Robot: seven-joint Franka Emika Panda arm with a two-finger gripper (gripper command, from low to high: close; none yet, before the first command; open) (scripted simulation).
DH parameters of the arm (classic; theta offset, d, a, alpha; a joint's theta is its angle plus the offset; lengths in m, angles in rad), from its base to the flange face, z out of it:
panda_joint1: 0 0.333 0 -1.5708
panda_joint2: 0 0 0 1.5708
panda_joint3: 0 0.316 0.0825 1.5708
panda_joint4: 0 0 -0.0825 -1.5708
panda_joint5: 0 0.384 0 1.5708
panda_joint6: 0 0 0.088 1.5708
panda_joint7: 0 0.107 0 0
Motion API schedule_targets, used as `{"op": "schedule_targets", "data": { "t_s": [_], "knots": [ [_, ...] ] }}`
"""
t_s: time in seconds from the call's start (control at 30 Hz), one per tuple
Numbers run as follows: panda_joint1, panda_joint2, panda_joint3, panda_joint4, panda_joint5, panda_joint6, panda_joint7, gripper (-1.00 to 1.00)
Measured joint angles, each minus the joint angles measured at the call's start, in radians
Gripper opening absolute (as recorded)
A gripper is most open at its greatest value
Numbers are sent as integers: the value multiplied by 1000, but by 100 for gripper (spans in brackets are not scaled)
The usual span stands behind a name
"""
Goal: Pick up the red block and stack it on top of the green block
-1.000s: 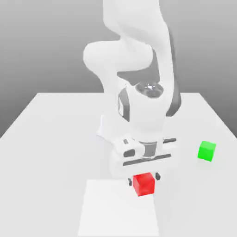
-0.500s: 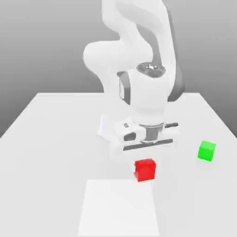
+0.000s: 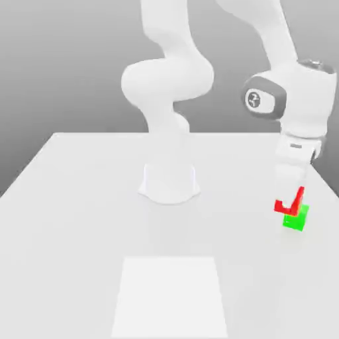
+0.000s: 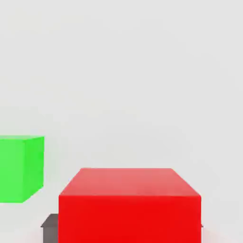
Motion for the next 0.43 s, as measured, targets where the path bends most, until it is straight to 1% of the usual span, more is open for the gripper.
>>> {"op": "schedule_targets", "data": {
  "t_s": [0.07, 0.13, 0.2, 0.3, 0.33, 0.43],
  "knots": [
    [59, -14, 36, 5, 17, -17, -35, -100],
    [77, 17, 59, 8, 2, 11, -35, -100],
    [63, 83, 72, 10, -53, 71, 1, -100],
    [61, 196, 41, 14, -197, 172, 102, -100],
    [70, 229, 19, 16, -247, 199, 137, 100],
    [70, 229, 19, 16, -247, 199, 137, 100]
  ]
}}
